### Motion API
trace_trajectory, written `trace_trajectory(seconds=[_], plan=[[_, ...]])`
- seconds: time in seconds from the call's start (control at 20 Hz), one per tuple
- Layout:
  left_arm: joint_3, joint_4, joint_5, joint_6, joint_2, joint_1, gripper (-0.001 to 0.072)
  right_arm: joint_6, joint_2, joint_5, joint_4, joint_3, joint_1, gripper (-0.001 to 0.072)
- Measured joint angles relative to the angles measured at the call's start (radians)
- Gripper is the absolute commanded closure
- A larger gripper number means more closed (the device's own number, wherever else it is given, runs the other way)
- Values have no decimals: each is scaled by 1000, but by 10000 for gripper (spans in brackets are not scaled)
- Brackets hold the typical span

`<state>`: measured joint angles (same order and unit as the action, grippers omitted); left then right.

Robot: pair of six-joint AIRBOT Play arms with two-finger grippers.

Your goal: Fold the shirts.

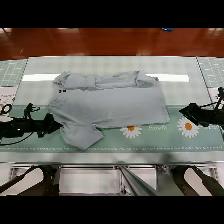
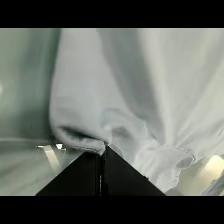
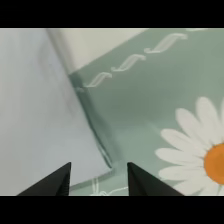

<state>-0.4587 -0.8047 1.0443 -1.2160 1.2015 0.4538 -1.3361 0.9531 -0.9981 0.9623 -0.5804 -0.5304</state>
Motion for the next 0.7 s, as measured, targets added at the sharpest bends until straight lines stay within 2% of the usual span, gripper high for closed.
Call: trace_trajectory(seconds=[0.3,0.5,0.7], plan=[[-25,-9,-11,21,6,-35,692,21,98,-93,1,41,-39,305],[-28,-10,-10,24,6,-40,692,79,194,-107,-105,49,-18,305],[-29,-9,-10,27,6,-40,692,110,323,-80,-205,2,86,305]])
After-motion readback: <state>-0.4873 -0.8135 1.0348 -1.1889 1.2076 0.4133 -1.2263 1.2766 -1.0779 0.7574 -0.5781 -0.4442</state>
